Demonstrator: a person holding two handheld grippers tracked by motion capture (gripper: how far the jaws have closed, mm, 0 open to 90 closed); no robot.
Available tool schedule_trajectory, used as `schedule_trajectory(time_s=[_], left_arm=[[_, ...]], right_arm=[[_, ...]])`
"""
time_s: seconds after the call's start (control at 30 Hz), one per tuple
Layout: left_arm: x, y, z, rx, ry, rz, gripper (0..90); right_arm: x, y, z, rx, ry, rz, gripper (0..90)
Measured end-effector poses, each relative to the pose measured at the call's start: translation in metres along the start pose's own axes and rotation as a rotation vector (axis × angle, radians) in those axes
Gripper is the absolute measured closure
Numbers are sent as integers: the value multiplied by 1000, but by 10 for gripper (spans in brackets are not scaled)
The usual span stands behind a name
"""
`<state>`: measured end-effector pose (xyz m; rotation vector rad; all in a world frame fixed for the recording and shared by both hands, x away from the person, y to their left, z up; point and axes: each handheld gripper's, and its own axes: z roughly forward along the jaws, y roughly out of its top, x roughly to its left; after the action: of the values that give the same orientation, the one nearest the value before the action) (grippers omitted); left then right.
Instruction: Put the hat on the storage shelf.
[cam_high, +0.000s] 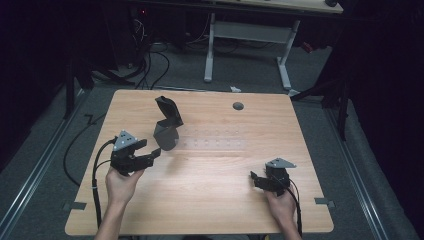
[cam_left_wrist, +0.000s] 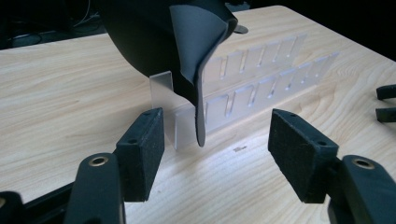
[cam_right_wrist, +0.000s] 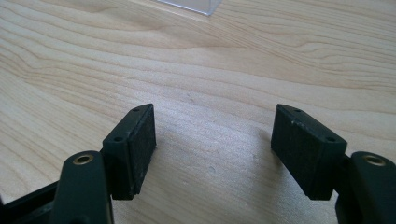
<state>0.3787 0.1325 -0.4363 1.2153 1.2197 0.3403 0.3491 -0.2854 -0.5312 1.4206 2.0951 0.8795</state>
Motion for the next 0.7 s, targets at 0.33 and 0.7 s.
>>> schedule_trajectory(time_s=[0.33,0.7], left_arm=[[-3,-8,-12,-6,-15,-26,359],[-4,-19,-19,5,-32,-62,354]], right_arm=[[0,0,0,0,0,-1,310],[0,0,0,0,0,-2,310]])
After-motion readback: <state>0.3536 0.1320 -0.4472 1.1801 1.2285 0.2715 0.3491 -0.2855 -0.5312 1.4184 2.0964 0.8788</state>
